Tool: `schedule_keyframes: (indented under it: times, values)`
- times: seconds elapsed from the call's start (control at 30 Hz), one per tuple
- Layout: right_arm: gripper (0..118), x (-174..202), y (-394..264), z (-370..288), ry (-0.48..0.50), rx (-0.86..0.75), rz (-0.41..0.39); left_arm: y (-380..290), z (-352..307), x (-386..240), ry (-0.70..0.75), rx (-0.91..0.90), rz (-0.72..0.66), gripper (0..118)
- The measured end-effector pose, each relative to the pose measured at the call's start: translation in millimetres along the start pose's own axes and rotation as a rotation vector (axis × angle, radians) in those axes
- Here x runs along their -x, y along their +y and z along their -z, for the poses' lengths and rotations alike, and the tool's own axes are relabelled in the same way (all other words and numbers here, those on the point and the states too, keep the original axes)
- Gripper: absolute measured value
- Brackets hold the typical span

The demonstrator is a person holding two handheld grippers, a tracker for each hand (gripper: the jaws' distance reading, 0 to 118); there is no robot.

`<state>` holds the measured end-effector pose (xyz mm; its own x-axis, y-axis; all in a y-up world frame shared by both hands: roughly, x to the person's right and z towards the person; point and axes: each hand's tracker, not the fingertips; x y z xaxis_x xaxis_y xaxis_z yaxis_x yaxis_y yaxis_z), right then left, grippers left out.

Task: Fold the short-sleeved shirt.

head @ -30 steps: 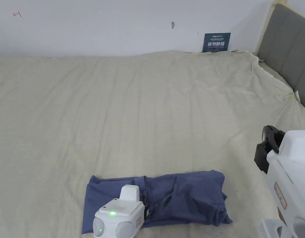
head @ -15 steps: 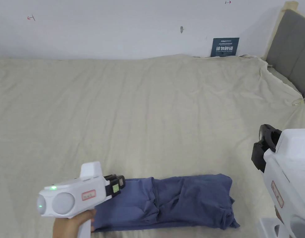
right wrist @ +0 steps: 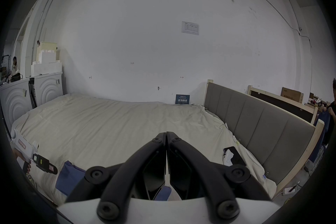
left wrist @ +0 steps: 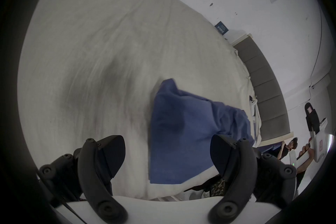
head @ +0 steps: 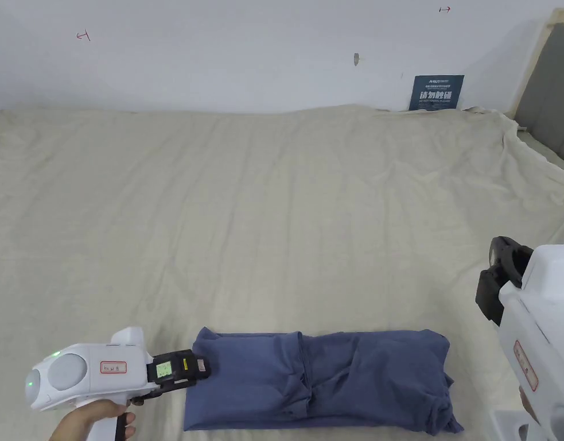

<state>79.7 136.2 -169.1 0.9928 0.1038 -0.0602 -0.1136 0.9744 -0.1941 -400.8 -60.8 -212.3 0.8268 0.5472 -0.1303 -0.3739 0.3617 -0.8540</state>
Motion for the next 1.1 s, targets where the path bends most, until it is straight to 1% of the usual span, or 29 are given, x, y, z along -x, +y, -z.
schedule_keyframes:
  times: [0.07,0.1,0.2,0.27,0.3,0.33,0.37,0.4,0.53,0.57,0.6,0.63,0.67,0.8,0.93,1.0,1.1]
  values:
    - [0,1,0,-1,0.001,0.005,-0.002,-3,8,5,-0.007,0.008,0.002,91]
    - [0,1,0,-1,0.0,0.006,-0.004,-3,12,5,-0.014,0.019,0.002,85]
    - [0,-2,-3,-2,-0.01,0.01,-0.006,-4,23,3,-0.017,0.042,-0.004,82]
    - [0,-7,-5,-1,-0.018,0.016,-0.001,-3,30,-1,-0.022,0.049,0.022,80]
    - [0,-9,-6,0,-0.022,0.018,0.001,-3,32,-4,-0.013,0.049,0.037,77]
    - [0,-10,-7,0,-0.026,0.02,0.002,-3,33,-8,-0.007,0.055,0.05,68]
    - [0,-12,-7,-1,-0.028,0.021,0.002,-1,33,-10,-0.008,0.054,0.058,53]
    - [0,-12,-7,-1,-0.031,0.021,0.0,0,34,-12,-0.006,0.051,0.063,44]
    - [0,-13,-7,-4,-0.042,0.021,0.006,2,44,-16,0.013,0.07,0.08,43]
    - [0,-13,-6,-4,-0.045,0.021,0.008,1,44,-17,0.024,0.064,0.09,35]
    - [0,-13,-6,-4,-0.047,0.022,0.01,1,42,-17,0.018,0.061,0.083,21]
    - [0,-13,-6,-4,-0.047,0.022,0.012,1,41,-16,-0.014,0.065,0.049,13]
    - [0,-14,-7,-4,-0.046,0.022,0.015,1,39,-15,-0.03,0.061,0.017,12]
    - [0,-14,-5,-3,-0.04,0.017,0.016,-1,27,-28,0.01,0.031,0.093,8]
    - [0,-13,-2,-3,-0.033,0.005,0.02,3,4,-36,0.012,0.013,0.098,8]
    - [0,-11,0,-1,-0.028,-0.001,0.02,7,-11,-31,0.016,-0.012,0.112,7]
    - [0,-13,-1,3,-0.019,-0.007,0.02,12,-35,-19,0.068,-0.031,0.123,7]
